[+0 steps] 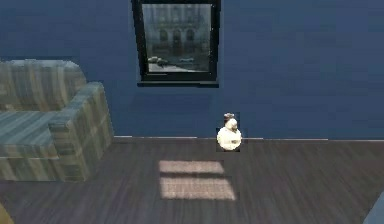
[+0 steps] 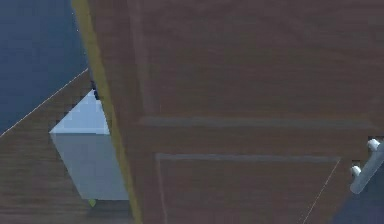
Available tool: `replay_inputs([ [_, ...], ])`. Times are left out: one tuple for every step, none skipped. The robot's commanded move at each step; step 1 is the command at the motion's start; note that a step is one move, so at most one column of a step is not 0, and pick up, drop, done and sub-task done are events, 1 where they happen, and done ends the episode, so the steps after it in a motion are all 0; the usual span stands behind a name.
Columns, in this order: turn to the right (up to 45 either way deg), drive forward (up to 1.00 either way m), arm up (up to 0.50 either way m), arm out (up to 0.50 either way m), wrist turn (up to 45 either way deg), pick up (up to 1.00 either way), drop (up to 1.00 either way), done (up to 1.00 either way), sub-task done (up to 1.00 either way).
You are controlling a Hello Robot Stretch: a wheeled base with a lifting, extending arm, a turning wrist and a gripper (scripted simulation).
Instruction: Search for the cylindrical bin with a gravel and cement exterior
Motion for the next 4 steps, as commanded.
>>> replay_inputs([
  [0.0,0.15,0.0,0.0,0.0,0.0,0.0,0.0,0.0],
  [0.0,0.3,0.0,0.0,0.0,0.0,0.0,0.0,0.0],
  [3.0,0.0,0.0,0.0,0.0,0.0,0.0,0.0,0.0],
  [0.0,0.3,0.0,0.0,0.0,0.0,0.0,0.0,0.0],
])
